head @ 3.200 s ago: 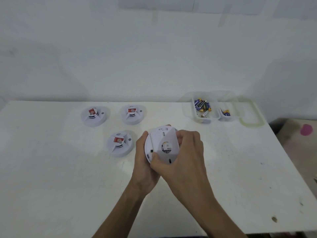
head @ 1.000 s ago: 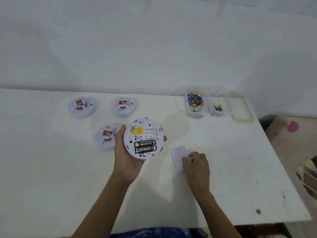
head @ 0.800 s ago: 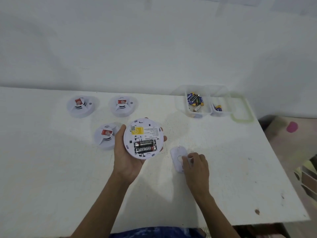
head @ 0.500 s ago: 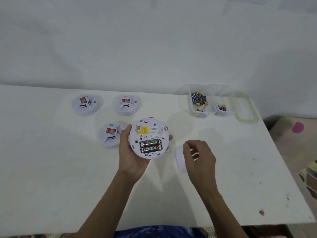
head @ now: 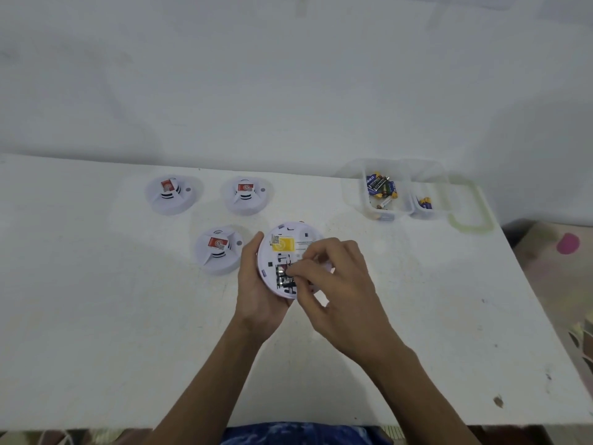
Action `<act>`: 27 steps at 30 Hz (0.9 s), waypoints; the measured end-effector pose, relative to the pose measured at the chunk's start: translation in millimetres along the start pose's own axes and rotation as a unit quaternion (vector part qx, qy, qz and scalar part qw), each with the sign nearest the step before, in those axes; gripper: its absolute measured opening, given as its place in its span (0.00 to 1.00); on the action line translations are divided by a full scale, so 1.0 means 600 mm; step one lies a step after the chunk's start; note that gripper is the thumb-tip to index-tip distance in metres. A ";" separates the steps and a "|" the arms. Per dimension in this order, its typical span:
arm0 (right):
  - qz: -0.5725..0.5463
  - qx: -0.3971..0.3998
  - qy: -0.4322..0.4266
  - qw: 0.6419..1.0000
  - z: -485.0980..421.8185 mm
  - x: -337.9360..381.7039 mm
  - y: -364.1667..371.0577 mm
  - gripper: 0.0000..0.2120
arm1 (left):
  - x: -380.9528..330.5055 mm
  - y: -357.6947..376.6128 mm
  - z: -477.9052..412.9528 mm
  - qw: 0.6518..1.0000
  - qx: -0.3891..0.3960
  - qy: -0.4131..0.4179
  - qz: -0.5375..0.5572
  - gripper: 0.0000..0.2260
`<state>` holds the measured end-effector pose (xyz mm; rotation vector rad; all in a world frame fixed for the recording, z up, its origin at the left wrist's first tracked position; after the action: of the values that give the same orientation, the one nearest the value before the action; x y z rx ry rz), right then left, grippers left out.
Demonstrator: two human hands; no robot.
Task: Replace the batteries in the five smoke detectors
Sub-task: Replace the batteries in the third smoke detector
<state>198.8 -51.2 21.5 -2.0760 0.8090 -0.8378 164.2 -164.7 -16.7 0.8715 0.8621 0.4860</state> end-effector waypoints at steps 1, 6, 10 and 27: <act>0.008 0.015 -0.010 1.000 -0.002 -0.002 -0.001 0.08 | 0.000 -0.001 0.001 1.000 0.000 0.001 -0.002 0.25; -0.002 0.103 -0.062 0.993 -0.025 -0.015 -0.012 0.09 | -0.002 -0.001 0.001 1.000 -0.005 0.005 -0.023 0.23; 0.020 0.171 -0.103 0.980 -0.045 -0.025 -0.019 0.10 | -0.003 -0.004 0.000 0.999 -0.004 -0.005 -0.035 0.22; 0.013 0.297 -0.191 0.936 -0.090 -0.032 -0.022 0.08 | 0.000 -0.022 -0.014 0.994 -0.032 -0.031 -0.096 0.21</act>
<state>149.8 -51.2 53.9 -1.6005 0.3133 -0.5451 157.8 -168.2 -30.7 0.7332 0.8578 0.3159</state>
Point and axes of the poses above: each hand's wrist, its own z-axis away from the middle knuckle, its own y-axis out of the palm, x = y × z, the point moved 2 cm from there along -z, towards the middle knuckle, and after that the axes turned 11 degrees about -y, right-handed, at the moved point
